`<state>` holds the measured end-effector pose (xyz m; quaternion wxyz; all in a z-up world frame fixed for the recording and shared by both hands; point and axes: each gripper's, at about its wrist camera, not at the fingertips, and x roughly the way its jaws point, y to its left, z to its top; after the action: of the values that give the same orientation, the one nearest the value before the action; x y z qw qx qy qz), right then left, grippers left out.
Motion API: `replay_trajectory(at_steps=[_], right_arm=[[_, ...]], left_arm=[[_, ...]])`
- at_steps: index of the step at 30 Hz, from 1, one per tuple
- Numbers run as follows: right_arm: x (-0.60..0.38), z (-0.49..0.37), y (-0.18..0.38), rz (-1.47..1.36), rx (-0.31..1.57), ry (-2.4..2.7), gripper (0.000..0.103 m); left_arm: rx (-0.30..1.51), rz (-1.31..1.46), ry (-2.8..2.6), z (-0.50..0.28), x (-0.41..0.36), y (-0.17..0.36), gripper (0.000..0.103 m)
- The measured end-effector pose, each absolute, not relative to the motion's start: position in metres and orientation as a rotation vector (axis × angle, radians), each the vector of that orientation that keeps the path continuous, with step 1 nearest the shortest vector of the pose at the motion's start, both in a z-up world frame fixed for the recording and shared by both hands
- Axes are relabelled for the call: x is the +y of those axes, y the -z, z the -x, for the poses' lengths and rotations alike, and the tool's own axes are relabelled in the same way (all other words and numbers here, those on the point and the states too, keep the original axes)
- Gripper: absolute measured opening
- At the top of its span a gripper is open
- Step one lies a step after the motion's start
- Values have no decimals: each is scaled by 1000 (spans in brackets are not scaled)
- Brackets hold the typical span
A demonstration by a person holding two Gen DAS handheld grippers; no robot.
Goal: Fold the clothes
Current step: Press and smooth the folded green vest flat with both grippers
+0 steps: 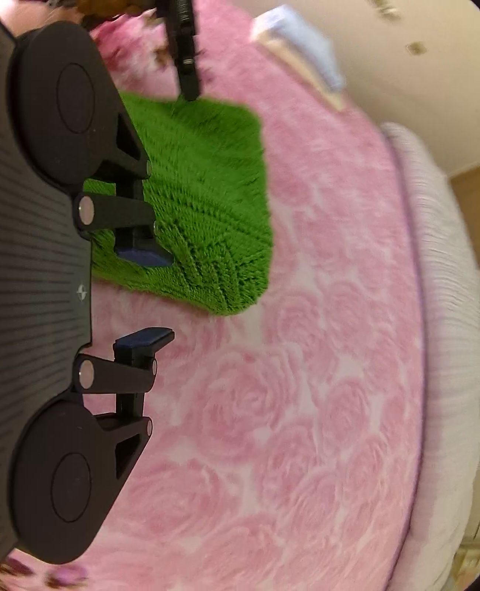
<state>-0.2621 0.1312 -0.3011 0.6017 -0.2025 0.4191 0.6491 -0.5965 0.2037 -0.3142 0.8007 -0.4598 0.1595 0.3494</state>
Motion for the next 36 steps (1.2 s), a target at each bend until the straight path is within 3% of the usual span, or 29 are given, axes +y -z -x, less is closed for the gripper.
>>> replay_trajectory(at_steps=[2, 4, 14, 16, 19, 25, 30, 36], right_arm=[[105, 260, 297, 390, 987, -1524, 42], [80, 262, 297, 329, 1006, -1535, 42], [14, 285, 306, 132, 1106, -1556, 45], [16, 294, 311, 155, 1097, -1555, 45], [15, 311, 320, 210, 1097, -1541, 41], [2, 344, 330, 370, 987, -1525, 38], [1, 344, 325, 417, 948, -1496, 43], [-5, 326, 292, 326, 861, -1473, 45]], left_arm=[[341, 990, -718, 599, 183, 308, 19], [356, 996, -698, 599, 159, 307, 32], [364, 1215, -688, 619, 92, 342, 33], [327, 1268, -673, 617, 93, 351, 29], [306, 1232, -674, 618, 93, 352, 6], [384, 1106, -728, 626, 83, 350, 6], [427, 1115, -754, 625, 82, 358, 12], [459, 877, -838, 622, 79, 298, 10]])
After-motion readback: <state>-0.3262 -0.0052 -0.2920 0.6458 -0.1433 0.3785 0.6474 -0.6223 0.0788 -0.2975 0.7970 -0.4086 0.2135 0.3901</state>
